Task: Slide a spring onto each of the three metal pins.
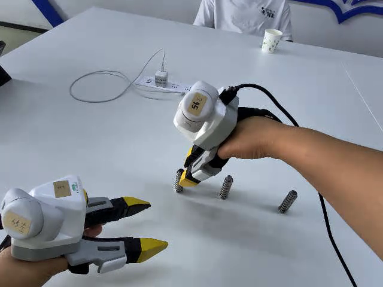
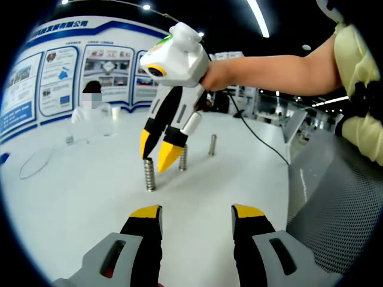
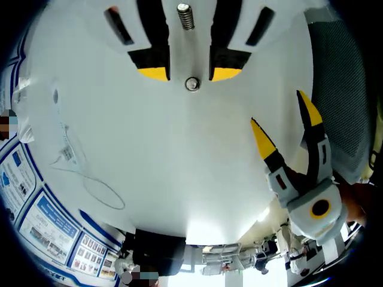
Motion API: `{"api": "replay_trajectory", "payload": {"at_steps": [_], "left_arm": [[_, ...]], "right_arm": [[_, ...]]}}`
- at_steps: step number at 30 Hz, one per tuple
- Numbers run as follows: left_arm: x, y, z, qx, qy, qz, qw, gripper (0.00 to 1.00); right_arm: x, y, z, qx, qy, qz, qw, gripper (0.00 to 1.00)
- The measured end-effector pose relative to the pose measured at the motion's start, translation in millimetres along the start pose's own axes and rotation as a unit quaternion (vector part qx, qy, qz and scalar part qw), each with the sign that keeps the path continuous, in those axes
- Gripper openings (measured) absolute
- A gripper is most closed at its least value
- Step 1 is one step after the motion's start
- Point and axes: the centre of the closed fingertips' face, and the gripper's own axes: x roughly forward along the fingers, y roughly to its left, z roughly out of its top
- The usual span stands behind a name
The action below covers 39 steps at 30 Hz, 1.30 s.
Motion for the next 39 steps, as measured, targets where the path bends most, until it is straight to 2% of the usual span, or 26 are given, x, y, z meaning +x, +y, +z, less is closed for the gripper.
{"api": "replay_trajectory", "payload": {"at_steps": [23,39], "left_arm": [[2.3,-2.3,4.0,0.002,0.002,-0.002,1.0000,0.48],[4.8,-4.1,7.4,-0.001,0.001,-0.003,1.0000,0.50]], "right_arm": [[-13.4,-8.4,-21.9,0.036,-0.020,-0.018,0.9990,0.38],[-24.4,-16.3,-46.9,0.067,-0.032,-0.032,0.9967,0.45]]}}
